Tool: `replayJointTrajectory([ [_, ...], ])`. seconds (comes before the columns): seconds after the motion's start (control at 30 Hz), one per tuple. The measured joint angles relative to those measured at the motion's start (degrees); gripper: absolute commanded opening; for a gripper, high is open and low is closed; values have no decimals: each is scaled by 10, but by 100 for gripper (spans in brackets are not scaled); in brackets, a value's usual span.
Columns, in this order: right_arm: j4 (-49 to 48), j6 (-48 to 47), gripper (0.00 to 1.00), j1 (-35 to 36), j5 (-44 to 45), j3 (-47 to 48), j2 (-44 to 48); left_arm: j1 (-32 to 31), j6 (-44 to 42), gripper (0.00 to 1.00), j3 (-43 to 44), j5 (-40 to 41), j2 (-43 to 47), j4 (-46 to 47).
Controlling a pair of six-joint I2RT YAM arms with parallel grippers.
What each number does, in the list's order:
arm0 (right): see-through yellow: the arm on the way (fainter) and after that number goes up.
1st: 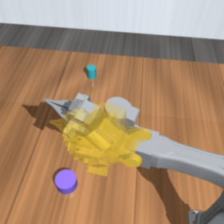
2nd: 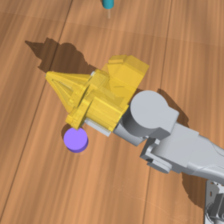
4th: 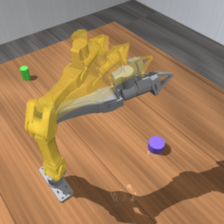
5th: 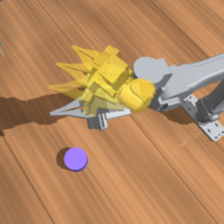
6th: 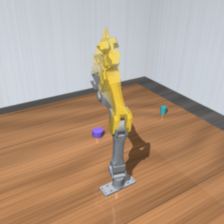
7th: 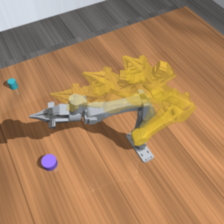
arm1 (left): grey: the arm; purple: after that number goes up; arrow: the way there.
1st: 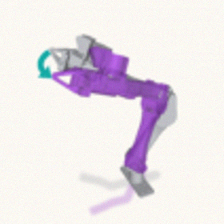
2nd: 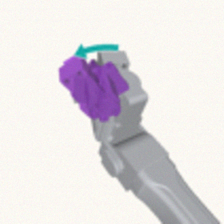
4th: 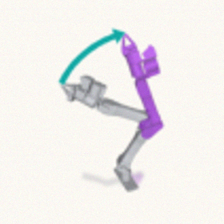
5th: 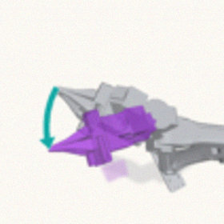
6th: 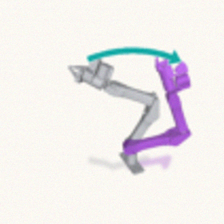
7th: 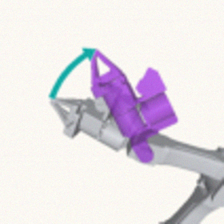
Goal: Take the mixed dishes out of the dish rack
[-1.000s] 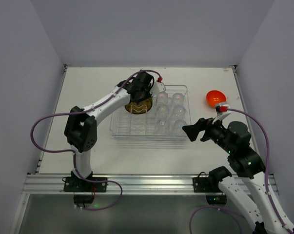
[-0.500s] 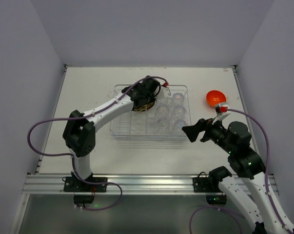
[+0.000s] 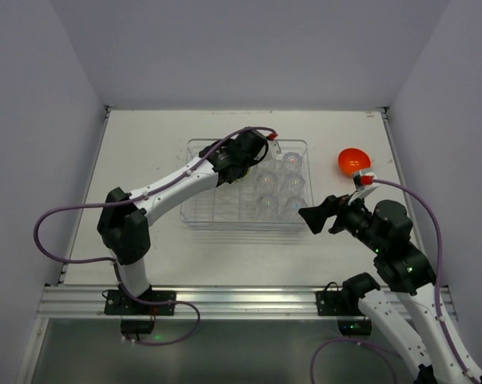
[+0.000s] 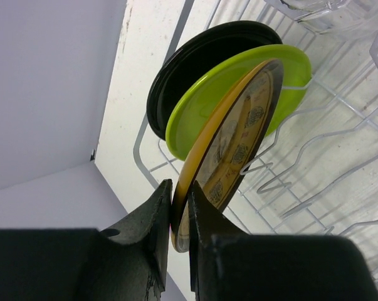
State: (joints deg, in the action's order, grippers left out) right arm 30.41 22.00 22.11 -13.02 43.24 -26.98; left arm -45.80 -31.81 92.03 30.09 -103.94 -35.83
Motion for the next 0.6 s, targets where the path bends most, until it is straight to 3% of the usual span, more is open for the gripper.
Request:
replayJointTrajectory([
  [0.6, -47, 32, 88, 0, 18, -28, -13, -30, 90, 0, 9, 77, 81, -19],
])
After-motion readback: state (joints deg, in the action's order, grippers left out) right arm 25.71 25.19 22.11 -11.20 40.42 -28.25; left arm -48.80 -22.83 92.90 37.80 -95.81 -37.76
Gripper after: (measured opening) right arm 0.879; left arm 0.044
